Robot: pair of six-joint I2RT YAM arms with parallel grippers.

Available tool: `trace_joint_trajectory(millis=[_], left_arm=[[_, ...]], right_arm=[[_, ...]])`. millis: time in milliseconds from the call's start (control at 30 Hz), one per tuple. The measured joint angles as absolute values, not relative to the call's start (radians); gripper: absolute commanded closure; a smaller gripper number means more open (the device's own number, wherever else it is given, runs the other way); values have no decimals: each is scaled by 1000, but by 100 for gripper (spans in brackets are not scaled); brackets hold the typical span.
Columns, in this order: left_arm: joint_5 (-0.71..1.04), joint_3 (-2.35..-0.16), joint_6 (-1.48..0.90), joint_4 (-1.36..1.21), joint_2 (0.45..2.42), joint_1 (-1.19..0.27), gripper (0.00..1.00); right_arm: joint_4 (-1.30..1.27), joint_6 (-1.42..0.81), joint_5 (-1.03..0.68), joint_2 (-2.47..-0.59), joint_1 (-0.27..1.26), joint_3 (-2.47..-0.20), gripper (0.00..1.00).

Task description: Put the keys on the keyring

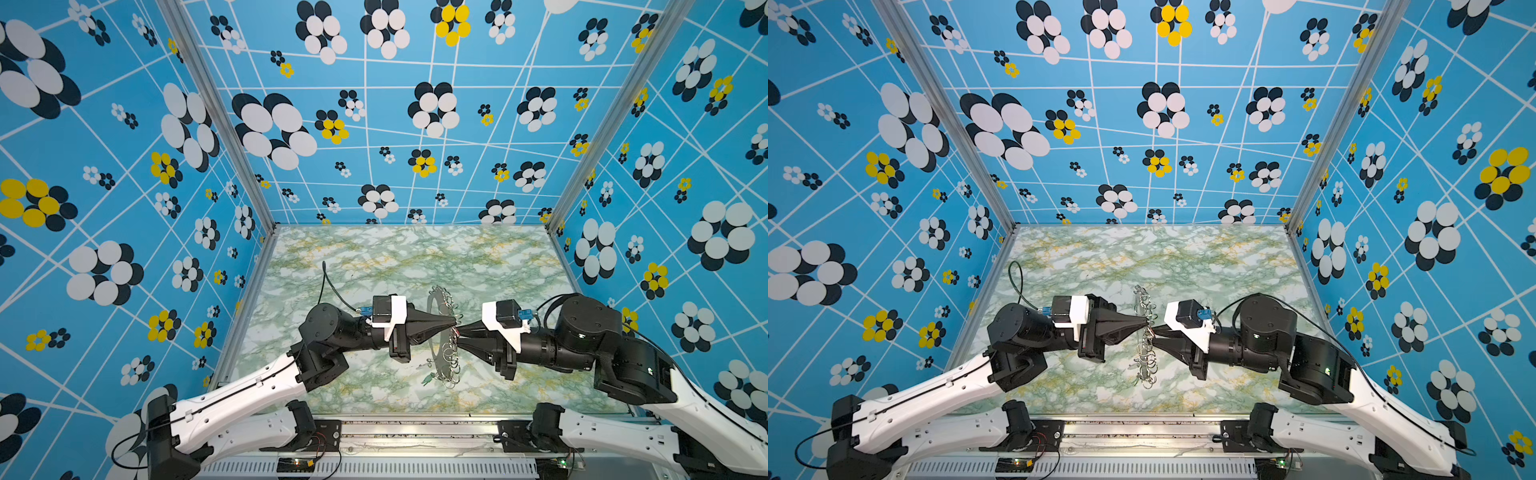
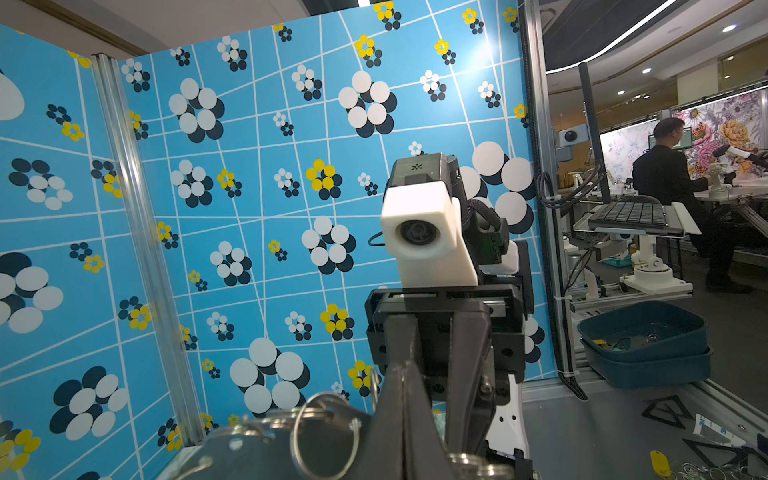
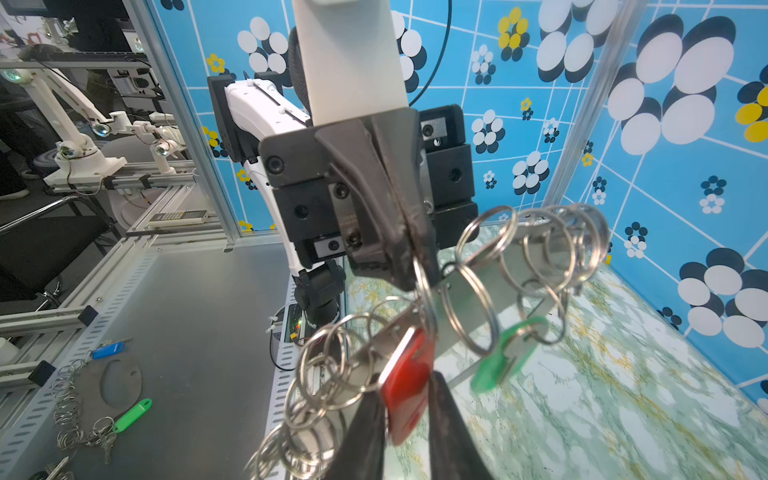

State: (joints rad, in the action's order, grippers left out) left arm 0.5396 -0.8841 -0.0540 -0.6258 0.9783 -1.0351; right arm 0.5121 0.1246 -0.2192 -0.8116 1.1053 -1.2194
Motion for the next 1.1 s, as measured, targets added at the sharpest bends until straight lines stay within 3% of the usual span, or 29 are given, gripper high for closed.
trace_joint_trajectory(millis=[167,200,267,300,467,1100], left_arm=[[545,-884,-61,-632,978,-1035,100],[547,-884,-61,-633,978,-1035,100],[548,-884,-61,-633,978,-1035,100],[548,-884,-61,-633,978,-1035,100],[551,-884,-61,-633,978,-1035,100],[542,-875,-41,-538,939,-1033,100]], right_arm=[[512,129,-217,-812,1105,-1219,93],[512,130,-215,-812,1105,-1219,91],[511,128,-215,-812,1105,-1219,76],[510,134,-215,-812,1105,-1219,76],[492,145,-219,-816,1105,-1219,100],[647,149,-214,-821,1106,-1299,100]])
